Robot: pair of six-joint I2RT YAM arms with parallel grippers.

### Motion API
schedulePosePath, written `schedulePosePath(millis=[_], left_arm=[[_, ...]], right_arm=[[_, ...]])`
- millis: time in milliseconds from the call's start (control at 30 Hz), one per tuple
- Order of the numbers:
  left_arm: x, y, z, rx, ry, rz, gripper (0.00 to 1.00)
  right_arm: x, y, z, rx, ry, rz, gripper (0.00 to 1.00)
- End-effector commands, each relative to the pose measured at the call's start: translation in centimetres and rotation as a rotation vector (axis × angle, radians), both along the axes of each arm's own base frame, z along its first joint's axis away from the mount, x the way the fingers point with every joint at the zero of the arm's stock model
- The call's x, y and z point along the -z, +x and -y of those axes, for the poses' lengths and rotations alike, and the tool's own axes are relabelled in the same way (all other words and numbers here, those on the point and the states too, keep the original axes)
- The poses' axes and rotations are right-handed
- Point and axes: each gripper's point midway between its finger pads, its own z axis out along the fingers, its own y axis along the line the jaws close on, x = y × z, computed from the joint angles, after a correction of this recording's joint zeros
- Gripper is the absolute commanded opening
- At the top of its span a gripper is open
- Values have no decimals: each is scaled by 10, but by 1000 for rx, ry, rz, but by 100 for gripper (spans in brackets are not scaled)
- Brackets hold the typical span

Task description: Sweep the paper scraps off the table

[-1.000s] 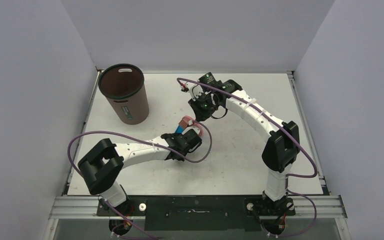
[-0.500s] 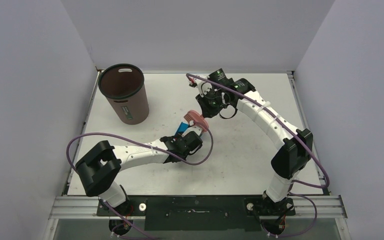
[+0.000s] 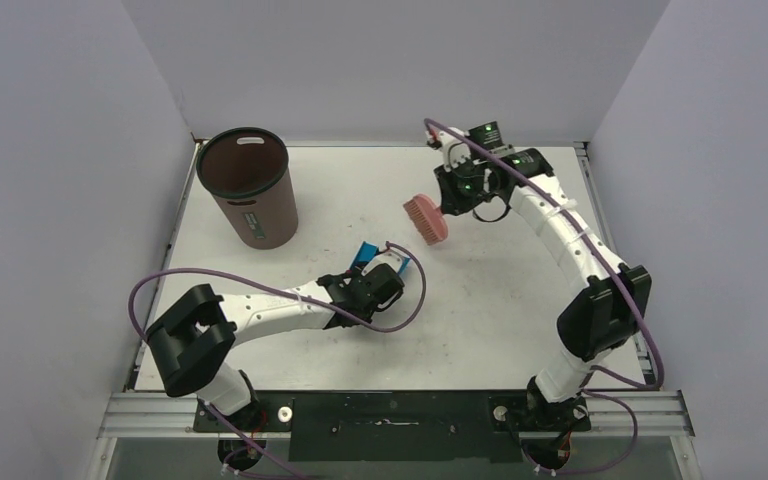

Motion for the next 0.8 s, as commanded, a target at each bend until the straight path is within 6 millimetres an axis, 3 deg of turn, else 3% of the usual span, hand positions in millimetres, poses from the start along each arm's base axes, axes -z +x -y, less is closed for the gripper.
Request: schedulePosePath(millis=[0,167,367,467,567,633,767], left_arm=[[-21,5,11,9,-73,59,0],[-33,2,15,16,-96,46,0],[-73,-3,20,37,-161,48,0],[-91,-9,21,66,-154,17,0],[-108,-9,13,60,-114,11,0],[-121,-5,8,39,-109,25,0],[-141,10,-3,-11,-213,1,0]], right_arm=[[-27,21,50,133,101,103,5],[-16,14,87,249,186,114,5],[-18,-2,136,314,469,106,5],[-17,-25,124,204,645,35,5],[4,-38,114,186,723,-37,5],[23,-43,112,206,748,-68,5],[42,-52,112,171,717,-55,5]])
